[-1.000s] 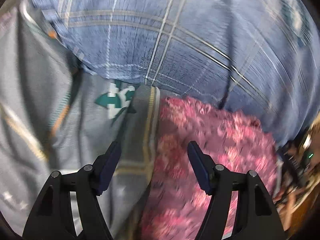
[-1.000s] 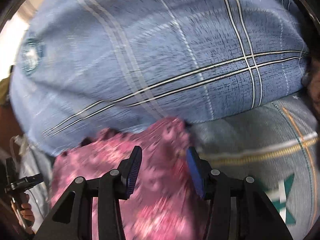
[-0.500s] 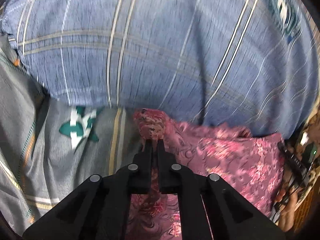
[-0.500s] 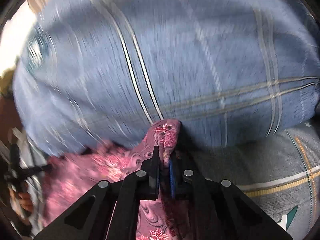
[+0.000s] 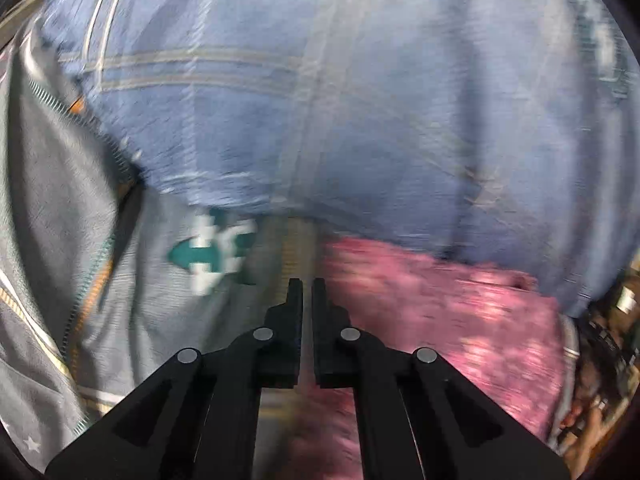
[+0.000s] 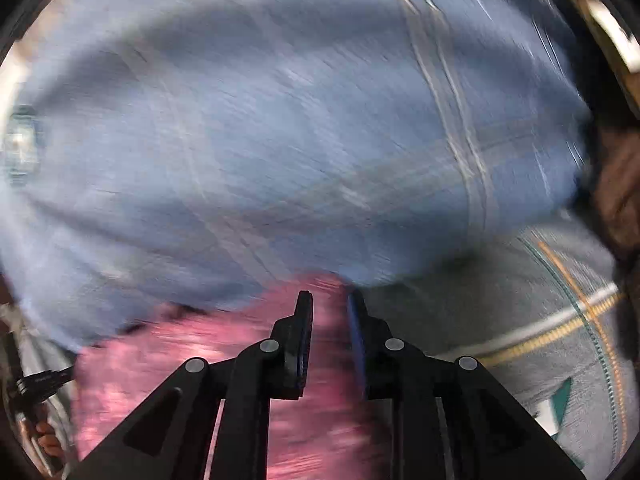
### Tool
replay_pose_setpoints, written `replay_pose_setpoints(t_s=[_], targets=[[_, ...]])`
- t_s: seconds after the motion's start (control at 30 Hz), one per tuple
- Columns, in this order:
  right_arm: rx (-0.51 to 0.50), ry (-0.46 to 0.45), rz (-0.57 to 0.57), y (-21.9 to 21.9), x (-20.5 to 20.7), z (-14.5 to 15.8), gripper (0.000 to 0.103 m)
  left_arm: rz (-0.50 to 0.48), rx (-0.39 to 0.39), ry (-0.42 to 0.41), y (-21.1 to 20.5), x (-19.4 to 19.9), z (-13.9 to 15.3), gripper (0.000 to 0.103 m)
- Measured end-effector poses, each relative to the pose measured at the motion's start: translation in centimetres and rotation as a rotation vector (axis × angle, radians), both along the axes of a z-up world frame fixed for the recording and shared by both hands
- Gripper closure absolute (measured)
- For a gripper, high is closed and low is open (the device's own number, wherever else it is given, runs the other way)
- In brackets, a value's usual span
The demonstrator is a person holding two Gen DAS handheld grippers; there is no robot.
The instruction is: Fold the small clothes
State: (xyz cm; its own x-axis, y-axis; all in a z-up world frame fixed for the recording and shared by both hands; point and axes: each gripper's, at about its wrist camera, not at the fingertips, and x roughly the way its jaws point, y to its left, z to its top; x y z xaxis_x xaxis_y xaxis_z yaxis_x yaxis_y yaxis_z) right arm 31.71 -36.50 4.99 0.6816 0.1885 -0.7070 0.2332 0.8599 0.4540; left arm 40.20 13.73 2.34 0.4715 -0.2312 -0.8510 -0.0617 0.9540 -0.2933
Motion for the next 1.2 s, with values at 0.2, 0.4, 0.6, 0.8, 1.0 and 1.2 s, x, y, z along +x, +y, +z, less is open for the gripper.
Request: replay_pose_setpoints(t_s=[0.2, 0.4, 0.6, 0.8, 1.0, 1.2], targets=[[0.129, 0.01, 0.268, 9.7, 2.7, -0.4, 0.082, -0.082, -0.003, 0.047, -3.9, -0.5, -1.8, 0.061], [0.152, 0.23, 0.276, 14.3, 5.0, -7.3, 0.088, -0.071, 0.022, 0.09, -4.1, 0.4, -4.9, 0.061], [0.072, 0.186, 0.249, 14.3, 3.3, -4.8, 0.079, -0.046, -0.031, 0.103, -1.2, -0.6, -3.6, 0.061], [-0.063, 0.045, 0.39, 19.1, -2.3, -0.1, 0.062, -0.041, 0.082, 0.045, 2.0, -4.7, -0.4, 0.054], [-0.257, -0.051, 0.58, 26.1, -8.9, 2.3, 0.05, -0.041, 0.135, 0.034, 3.3, -7.3, 1.2, 0.051], [-0.33, -0.063, 0.688, 31.1, -12.3, 1.4, 0.043, -0.022, 0.197, 0.049, 4.7, -9.9, 2.2, 0.044]])
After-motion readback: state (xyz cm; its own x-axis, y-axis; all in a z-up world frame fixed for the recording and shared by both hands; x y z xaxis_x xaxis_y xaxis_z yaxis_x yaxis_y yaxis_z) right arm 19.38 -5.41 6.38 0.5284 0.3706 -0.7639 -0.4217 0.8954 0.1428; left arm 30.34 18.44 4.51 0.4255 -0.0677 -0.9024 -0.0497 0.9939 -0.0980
